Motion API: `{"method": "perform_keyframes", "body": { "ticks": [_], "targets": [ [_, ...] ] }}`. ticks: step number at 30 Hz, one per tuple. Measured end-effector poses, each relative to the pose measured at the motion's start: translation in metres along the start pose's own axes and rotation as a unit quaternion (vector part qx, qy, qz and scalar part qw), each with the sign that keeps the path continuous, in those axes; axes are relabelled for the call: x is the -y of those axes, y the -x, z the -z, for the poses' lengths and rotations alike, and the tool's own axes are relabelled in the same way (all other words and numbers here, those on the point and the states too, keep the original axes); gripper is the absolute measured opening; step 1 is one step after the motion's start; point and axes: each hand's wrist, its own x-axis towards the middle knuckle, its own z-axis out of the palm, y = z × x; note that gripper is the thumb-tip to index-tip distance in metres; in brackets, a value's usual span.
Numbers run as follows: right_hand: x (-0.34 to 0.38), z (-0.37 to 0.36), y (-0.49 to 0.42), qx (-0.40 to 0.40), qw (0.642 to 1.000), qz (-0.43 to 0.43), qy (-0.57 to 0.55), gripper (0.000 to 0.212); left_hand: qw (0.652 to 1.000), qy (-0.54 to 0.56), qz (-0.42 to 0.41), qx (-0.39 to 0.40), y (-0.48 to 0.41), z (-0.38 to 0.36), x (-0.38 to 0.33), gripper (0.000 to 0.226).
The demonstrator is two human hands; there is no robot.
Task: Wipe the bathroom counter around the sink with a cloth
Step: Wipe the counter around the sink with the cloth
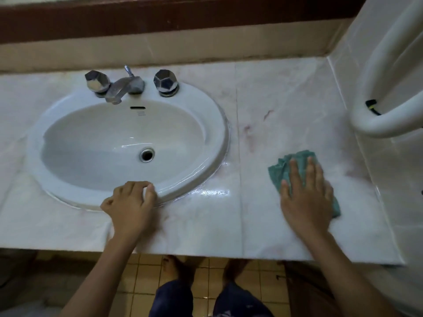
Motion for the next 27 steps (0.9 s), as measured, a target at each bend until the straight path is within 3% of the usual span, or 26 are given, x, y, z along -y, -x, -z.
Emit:
{"method": "perform_keyframes", "body": {
  "ticks": [3,5,8,10,12,13,15,18,22,24,27],
  "targets": [
    [0.038,-0.007,-0.019,0.017,0.999,-0.038,-0.009,0.059,1.0,0.011,0.023,0.001,0.0,-0.001,-0.005,0.038],
    [0.073,-0.014,-0.008,0.027,0.999,-0.013,-0.018,0.059,1.0,0.018,0.024,0.01,-0.001,0.0,-0.003,0.036],
    [0.128,-0.026,0.045,0.022,0.996,0.077,-0.038,0.06,0.999,0.02,0.017,0.02,0.0,0.0,0.001,0.037],
    [0.141,-0.031,0.093,0.06,0.979,0.195,-0.027,0.06,0.999,0.018,0.001,0.028,0.0,0.001,0.004,0.035],
    [0.111,-0.027,0.12,0.085,0.951,0.296,-0.005,0.059,0.998,0.025,-0.024,0.052,-0.003,0.005,0.011,0.031],
    [0.085,-0.023,0.122,0.085,0.949,0.305,0.005,0.058,0.997,0.027,-0.039,0.064,-0.005,0.006,0.015,0.03],
    [0.027,-0.015,0.11,0.054,0.972,0.227,0.026,0.058,0.994,0.024,-0.065,0.084,-0.006,0.008,0.022,0.032],
    [-0.022,0.0,0.061,0.029,0.999,0.023,0.026,0.063,0.993,0.016,-0.088,0.082,-0.006,0.005,0.027,0.038],
    [0.016,0.002,0.028,0.013,0.99,-0.142,0.005,0.058,0.989,0.004,-0.109,0.103,-0.007,0.009,0.031,0.036],
    [0.059,-0.004,0.039,0.018,0.988,-0.151,-0.012,0.057,0.984,0.002,-0.141,0.114,-0.006,0.012,0.037,0.042],
    [0.145,-0.024,0.094,0.035,0.997,-0.057,-0.03,0.059,0.973,0.009,-0.186,0.135,-0.007,0.021,0.049,0.054]
  ]
}}
